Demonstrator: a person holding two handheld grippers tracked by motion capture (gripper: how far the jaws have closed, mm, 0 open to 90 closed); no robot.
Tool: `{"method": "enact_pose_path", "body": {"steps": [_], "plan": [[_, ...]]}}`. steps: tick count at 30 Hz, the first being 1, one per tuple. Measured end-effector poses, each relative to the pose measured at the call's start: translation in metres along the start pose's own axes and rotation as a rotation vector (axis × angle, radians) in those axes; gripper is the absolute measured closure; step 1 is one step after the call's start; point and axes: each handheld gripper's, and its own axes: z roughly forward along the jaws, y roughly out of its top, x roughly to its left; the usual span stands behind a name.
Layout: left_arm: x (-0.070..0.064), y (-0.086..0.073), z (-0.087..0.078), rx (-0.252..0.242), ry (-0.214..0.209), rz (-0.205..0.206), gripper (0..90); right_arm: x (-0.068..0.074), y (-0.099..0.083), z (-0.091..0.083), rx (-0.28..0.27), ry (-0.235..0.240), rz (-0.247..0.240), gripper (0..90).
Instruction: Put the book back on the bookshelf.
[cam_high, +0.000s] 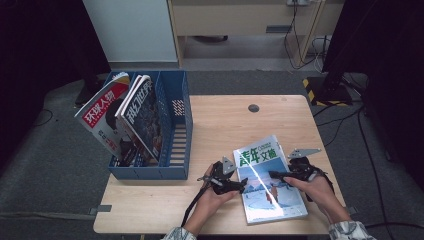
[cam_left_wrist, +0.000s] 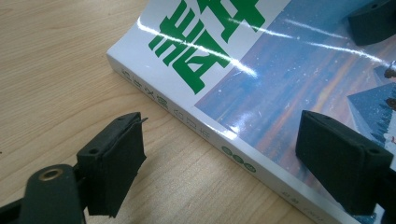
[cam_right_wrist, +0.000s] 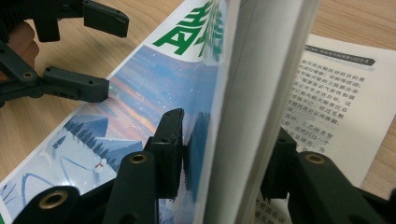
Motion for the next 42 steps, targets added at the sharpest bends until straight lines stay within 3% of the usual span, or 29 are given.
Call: {"method": "enact_pose_path", "body": {"steps": [5, 9, 15, 25, 30, 35, 42], "plan": [[0.0, 0.0, 0.0, -0.001, 0.003, 0.003, 15.0, 0.001, 0.0, 0.001, -0.002, -0.028, -0.009, 53.1], [-0.001, 0.0, 0.0, 0.0, 0.005, -0.001, 15.0, 0.0, 0.0, 0.001, -0.004, -0.003, 0.006, 58.5], [0.0, 0.001, 0.0, 0.01, 0.003, -0.01, 14.9, 0.001, 0.003, -0.001, -0.05, 0.037, 0.046, 68.3], [-0.001, 0.007, -0.005, 0.004, 0.005, -0.01, 14.0, 0.003, 0.007, -0.008, -0.092, 0.058, 0.048, 72.2], [0.002, 0.01, -0.01, -0.016, 0.007, -0.031, 14.1, 0.004, 0.008, -0.01, -0.111, 0.066, 0.053, 72.5], [0.005, 0.011, -0.012, -0.023, 0.007, -0.059, 14.0, 0.009, 0.014, -0.016, -0.167, 0.086, 0.033, 73.0], [0.003, 0.012, -0.012, -0.035, -0.026, -0.091, 13.0, 0.009, 0.015, -0.017, -0.181, 0.083, 0.032, 73.0]]}}
